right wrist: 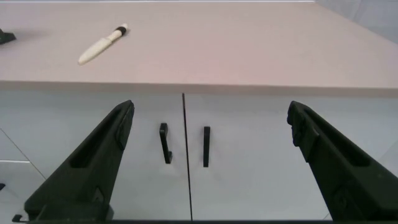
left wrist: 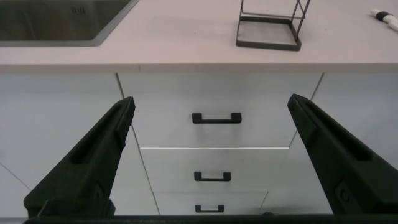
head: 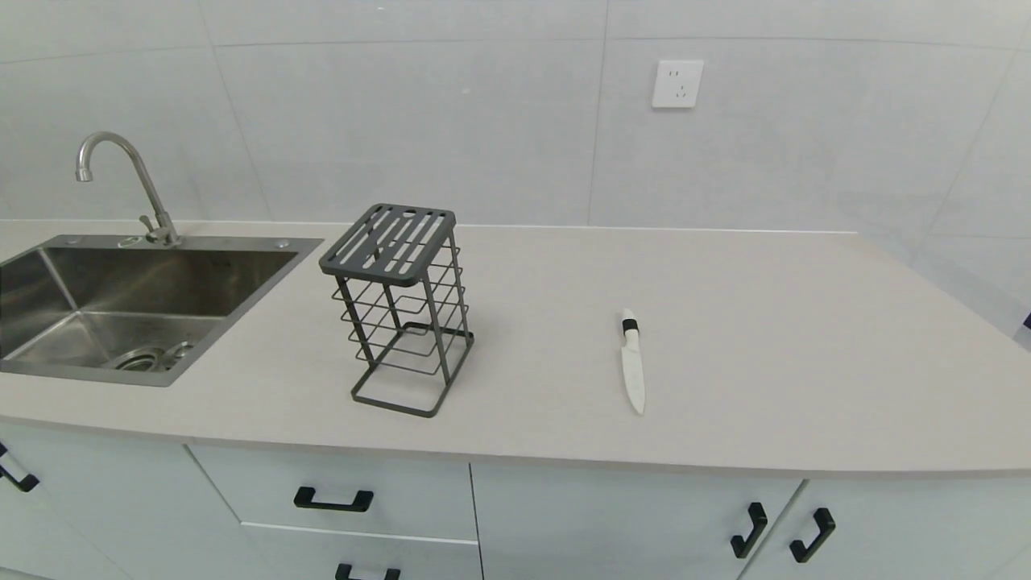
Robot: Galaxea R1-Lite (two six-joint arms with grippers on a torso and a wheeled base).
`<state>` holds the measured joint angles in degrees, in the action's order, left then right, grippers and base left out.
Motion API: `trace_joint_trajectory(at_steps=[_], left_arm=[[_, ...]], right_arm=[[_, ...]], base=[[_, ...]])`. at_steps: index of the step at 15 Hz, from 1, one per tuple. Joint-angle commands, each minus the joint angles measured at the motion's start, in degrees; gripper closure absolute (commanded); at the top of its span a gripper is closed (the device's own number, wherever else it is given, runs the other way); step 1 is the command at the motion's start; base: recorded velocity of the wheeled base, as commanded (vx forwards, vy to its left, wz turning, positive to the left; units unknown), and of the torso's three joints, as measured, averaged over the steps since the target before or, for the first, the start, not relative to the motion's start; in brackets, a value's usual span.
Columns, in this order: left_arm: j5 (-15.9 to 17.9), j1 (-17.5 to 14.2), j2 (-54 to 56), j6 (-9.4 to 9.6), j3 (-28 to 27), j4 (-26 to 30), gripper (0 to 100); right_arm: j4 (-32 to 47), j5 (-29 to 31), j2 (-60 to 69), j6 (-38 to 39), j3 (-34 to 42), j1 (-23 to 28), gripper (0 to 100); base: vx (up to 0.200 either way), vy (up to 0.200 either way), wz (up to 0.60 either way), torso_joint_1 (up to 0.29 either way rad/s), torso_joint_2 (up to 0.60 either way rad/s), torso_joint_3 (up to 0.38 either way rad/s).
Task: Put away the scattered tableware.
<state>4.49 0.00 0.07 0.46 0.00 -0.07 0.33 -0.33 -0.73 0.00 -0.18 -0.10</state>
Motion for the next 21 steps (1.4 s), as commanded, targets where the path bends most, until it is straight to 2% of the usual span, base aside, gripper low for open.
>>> trace_joint_trajectory(at_steps=[1,10,21], left_arm=[[0.0,0.0,-0.1,-0.02,0.0,0.0,0],[0.0,0.0,-0.1,-0.02,0.0,0.0,0],[-0.4,0.0,-0.1,0.06,0.0,0.1,0]], right_arm=[[0.0,0.0,-0.1,0.0,0.0,0.0,0],[0.0,0.0,-0.1,0.0,0.0,0.0,0],[0.0,0.1,-0.1,0.0,0.1,0.0,0]], base=[[0.0,0.0,0.0,0.281,-0.55,-0.261],[0.0,0.0,0.0,0.291,-0.56,-0.272],[0.0,0.0,0.0,0.018,-0.02,-0.004]])
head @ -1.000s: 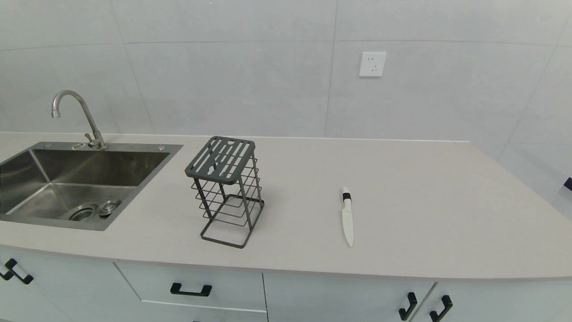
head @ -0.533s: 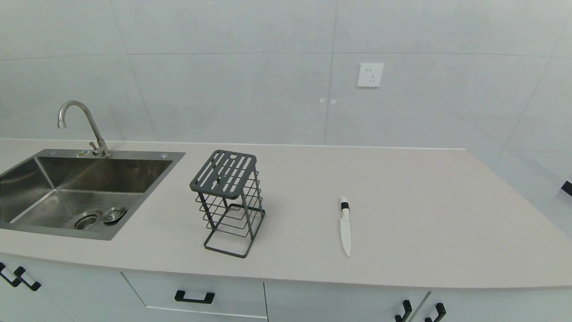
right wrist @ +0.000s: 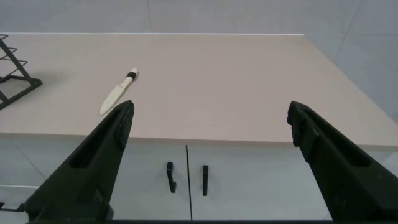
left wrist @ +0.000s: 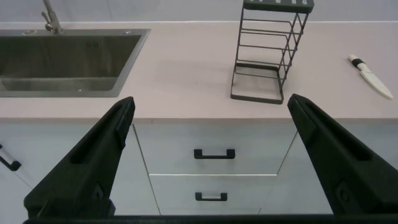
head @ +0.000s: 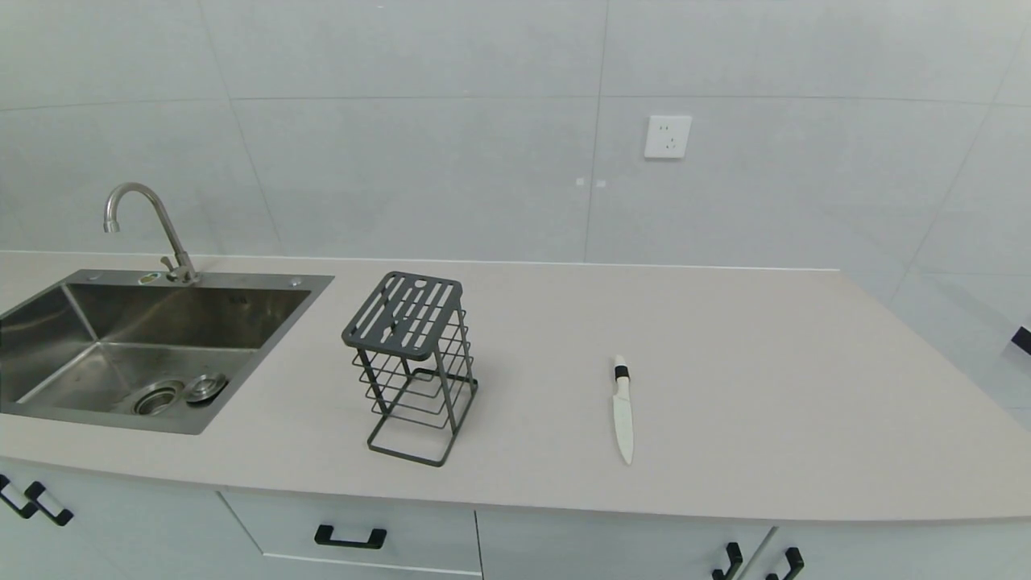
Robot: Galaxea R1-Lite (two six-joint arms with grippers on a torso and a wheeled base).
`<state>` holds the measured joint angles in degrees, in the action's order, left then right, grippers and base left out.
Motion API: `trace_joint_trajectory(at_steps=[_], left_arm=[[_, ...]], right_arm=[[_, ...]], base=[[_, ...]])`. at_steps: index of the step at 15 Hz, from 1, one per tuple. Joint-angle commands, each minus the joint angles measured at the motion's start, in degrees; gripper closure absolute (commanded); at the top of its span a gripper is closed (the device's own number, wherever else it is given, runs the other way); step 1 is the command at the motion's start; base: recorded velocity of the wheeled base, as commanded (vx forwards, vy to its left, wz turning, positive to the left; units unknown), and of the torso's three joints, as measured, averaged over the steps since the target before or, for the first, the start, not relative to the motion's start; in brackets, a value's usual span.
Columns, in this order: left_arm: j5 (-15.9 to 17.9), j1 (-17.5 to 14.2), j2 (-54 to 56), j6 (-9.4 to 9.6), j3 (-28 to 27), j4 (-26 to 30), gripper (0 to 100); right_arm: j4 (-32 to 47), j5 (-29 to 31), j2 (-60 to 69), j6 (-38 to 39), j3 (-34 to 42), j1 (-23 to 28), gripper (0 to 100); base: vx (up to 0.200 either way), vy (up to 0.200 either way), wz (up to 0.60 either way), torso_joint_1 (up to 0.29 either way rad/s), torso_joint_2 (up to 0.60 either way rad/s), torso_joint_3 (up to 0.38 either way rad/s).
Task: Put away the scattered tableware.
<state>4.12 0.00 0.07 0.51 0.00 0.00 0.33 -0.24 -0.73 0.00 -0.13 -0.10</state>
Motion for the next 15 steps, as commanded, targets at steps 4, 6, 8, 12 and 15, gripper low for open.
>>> trace_joint_trajectory(at_steps=[4,6,8,12,15], left_arm=[[0.0,0.0,-0.1,-0.07,0.0,0.0,0],[0.0,0.0,-0.1,0.02,0.0,0.0,0],[0.0,0.0,-0.1,-0.07,0.0,0.0,0],[0.0,0.0,-0.1,-0.07,0.0,0.0,0],[0.0,0.0,-0.1,-0.07,0.0,-0.1,0]], right_arm=[[0.0,0.0,-0.1,0.0,0.0,0.0,0],[0.0,0.0,-0.1,0.0,0.0,0.0,0],[0.0,0.0,-0.1,0.0,0.0,0.0,0],[0.0,0.0,-0.1,0.0,0.0,0.0,0],[0.0,0.3,-0.1,-0.1,0.0,0.0,0]], base=[[0.0,0.0,0.0,0.236,-0.01,0.214],[0.0,0.0,0.0,0.303,-0.03,0.259],[0.0,0.0,0.0,0.315,-0.06,0.249],[0.0,0.0,0.0,0.314,-0.09,0.217],[0.0,0.0,0.0,0.085,-0.03,0.049]])
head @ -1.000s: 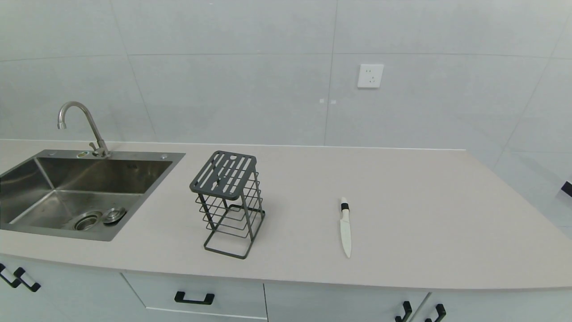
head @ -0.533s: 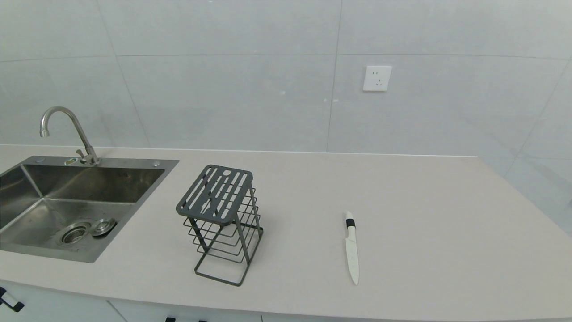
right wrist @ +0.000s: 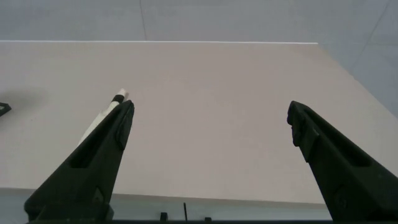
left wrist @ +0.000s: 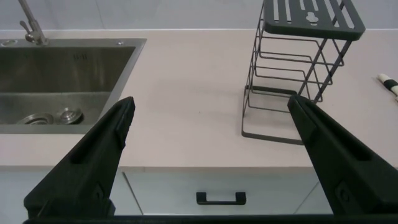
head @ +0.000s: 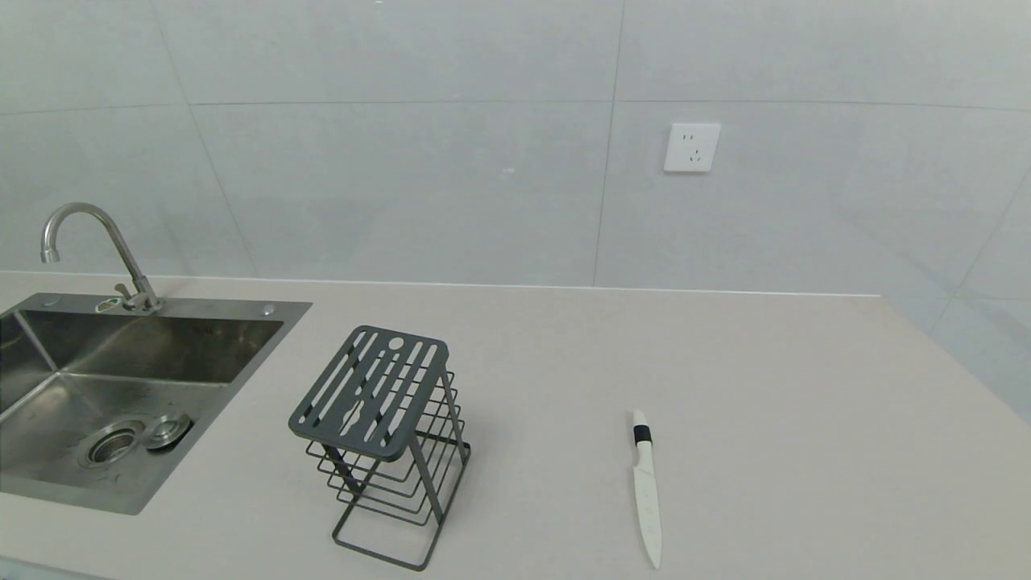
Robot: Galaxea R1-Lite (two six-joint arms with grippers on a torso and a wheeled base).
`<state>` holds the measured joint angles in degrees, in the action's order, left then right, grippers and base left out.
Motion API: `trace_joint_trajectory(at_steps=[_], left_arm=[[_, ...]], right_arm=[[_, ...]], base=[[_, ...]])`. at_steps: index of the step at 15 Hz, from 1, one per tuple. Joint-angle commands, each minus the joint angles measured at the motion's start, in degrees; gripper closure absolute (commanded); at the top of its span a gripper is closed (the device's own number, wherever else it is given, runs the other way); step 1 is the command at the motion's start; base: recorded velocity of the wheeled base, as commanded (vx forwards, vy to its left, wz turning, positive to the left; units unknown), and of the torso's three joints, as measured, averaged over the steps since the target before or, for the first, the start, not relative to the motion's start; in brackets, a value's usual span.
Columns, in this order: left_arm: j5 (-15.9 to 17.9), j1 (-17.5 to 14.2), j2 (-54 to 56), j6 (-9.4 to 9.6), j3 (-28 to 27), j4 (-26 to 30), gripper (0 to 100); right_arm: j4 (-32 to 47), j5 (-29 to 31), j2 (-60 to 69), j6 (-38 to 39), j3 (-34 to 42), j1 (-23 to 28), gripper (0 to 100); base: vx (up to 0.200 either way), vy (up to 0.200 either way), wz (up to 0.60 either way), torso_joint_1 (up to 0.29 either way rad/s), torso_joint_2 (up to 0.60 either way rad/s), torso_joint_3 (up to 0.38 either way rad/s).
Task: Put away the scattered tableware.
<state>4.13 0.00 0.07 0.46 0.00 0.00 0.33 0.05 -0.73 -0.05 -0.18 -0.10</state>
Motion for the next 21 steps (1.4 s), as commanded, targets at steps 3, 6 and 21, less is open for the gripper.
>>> trace_joint_trajectory(at_steps=[3,6,21], left_arm=[[0.0,0.0,-0.1,0.06,0.0,0.0,0],[0.1,0.0,-0.1,0.06,0.0,-0.1,0],[0.3,-0.2,-0.1,0.42,0.0,0.0,0]], right_arm=[[0.0,0.0,-0.1,0.0,0.0,0.0,0],[0.0,0.0,-0.1,0.0,0.0,0.0,0],[-7.3,-14.1,-0.9,-0.2,-6.8,0.7,0]], base=[[0.0,0.0,0.0,0.094,-0.2,-0.101],[0.0,0.0,0.0,0.07,-0.15,-0.08],[0.0,0.0,0.0,0.0,0.0,0.0]])
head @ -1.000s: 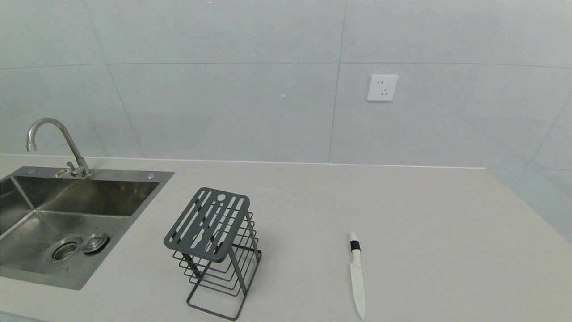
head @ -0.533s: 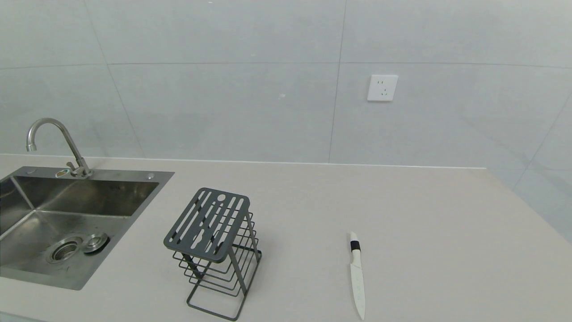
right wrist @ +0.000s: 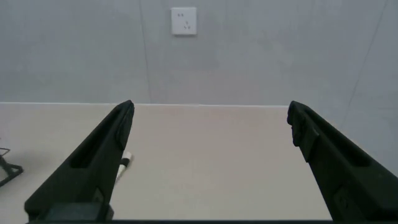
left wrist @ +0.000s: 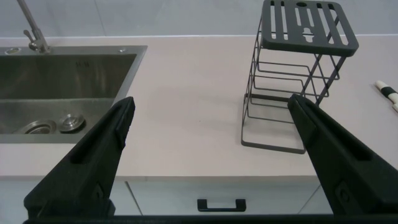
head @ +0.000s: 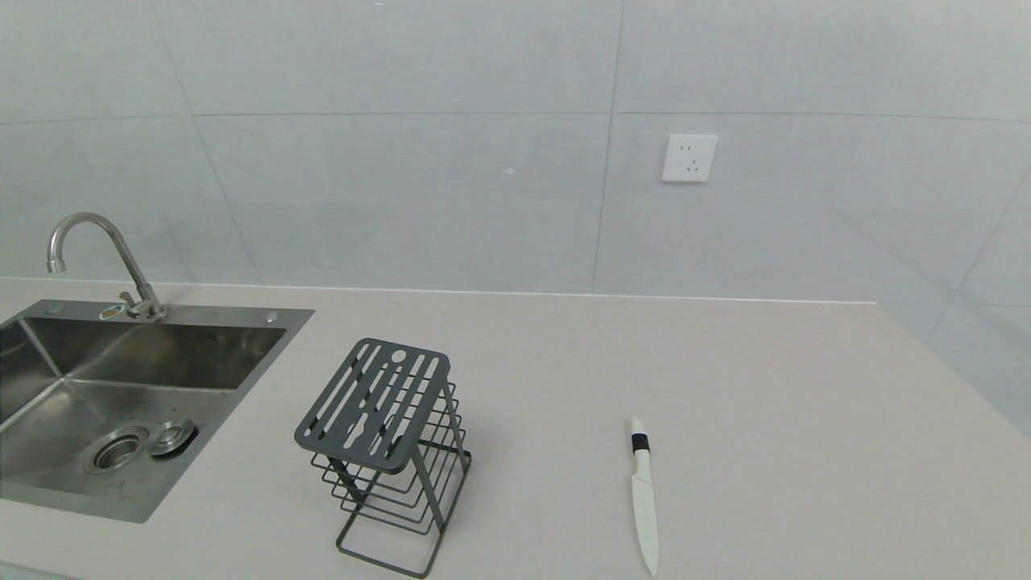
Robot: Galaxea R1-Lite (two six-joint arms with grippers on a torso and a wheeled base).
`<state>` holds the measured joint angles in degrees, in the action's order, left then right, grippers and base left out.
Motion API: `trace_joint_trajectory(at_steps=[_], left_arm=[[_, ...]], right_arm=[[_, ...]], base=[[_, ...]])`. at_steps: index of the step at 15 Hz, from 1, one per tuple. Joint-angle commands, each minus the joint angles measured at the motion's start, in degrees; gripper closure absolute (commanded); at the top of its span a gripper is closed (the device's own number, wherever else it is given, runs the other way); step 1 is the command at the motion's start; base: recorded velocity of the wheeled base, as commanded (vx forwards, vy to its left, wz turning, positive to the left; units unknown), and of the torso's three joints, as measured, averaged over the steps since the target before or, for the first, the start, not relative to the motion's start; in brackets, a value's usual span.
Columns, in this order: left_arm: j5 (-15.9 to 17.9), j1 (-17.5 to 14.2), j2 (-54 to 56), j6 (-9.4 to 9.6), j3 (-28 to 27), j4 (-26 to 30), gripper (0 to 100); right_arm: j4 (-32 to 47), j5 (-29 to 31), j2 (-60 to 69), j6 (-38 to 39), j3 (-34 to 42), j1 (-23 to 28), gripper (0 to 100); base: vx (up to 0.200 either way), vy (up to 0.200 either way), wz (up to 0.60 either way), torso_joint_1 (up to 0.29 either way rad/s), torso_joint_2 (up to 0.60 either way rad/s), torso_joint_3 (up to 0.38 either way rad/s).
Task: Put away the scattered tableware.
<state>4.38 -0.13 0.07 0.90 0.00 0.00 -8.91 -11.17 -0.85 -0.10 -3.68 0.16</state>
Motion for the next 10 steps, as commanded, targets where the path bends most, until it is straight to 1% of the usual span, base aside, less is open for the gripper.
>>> trace_joint_trajectory(at_steps=[1,2,3,4,6,8,10], left_arm=[[0.1,0.0,-0.1,-0.02,0.0,0.0,0],[0.2,0.0,-0.1,0.06,0.0,0.0,0],[0.2,0.0,-0.1,0.06,0.0,0.0,0],[0.2,0.0,-0.1,0.15,0.0,0.0,0],[0.2,0.0,-0.1,0.15,0.0,0.0,0],[0.2,0.0,-0.1,0.15,0.0,0.0,0],[0.2,0.0,-0.1,0.15,0.0,0.0,0]], right_arm=[[3.0,-4.8,-2.2,-0.1,-5.0,0.8,0],[3.9,-8.6,-7.3,-0.1,-9.2,1.0,0],[3.9,-10.2,-10.3,-0.1,-10.6,0.6,0],[4.0,-11.8,-13.9,-0.1,-11.2,0.4,0],[7.7,-15.9,-18.5,0.0,-9.7,0.3,0],[12.1,-18.5,-25.3,-0.2,-9.8,-0.1,0],[12.0,-18.0,-32.1,-0.7,-9.8,-3.7,0]], base=[[0.0,0.0,0.0,0.0,0.0,0.0],[0.0,0.0,0.0,0.0,0.0,0.0],[0.0,0.0,0.0,0.0,0.0,0.0],[0.0,0.0,0.0,0.0,0.0,0.0],[0.0,0.0,0.0,0.0,0.0,0.0],[0.0,0.0,0.0,0.0,0.0,0.0],[0.0,0.0,0.0,0.0,0.0,0.0]])
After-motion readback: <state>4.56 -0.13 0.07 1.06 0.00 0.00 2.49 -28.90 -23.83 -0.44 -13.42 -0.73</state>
